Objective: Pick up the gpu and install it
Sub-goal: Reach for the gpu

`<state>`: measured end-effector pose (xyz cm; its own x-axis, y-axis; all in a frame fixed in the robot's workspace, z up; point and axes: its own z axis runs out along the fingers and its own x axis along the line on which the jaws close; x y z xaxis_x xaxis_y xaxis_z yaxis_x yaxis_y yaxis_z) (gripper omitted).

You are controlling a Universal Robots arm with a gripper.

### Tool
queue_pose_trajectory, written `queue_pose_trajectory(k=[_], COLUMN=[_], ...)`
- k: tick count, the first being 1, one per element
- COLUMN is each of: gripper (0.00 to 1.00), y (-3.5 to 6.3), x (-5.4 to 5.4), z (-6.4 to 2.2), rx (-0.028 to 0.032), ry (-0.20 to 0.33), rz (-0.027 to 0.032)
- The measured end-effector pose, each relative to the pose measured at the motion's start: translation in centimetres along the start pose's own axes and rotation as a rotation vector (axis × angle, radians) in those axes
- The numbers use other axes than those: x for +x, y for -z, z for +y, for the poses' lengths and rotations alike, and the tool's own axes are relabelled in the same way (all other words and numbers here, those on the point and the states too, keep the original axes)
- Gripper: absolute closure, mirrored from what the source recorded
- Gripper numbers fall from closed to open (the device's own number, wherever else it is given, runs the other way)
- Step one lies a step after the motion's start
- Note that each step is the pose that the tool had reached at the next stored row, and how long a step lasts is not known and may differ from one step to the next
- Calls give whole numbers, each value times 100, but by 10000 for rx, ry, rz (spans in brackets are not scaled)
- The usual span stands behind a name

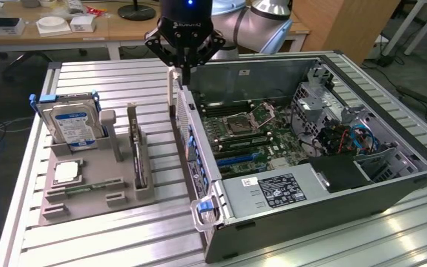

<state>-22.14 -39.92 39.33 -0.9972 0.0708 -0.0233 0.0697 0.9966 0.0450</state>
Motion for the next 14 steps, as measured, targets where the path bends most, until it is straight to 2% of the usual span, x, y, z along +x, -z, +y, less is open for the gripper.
queue_pose_trajectory(k=[14], gripper=[90], y=[6], x=[228], z=[-20], rx=[0], ry=[0], rz=[0])
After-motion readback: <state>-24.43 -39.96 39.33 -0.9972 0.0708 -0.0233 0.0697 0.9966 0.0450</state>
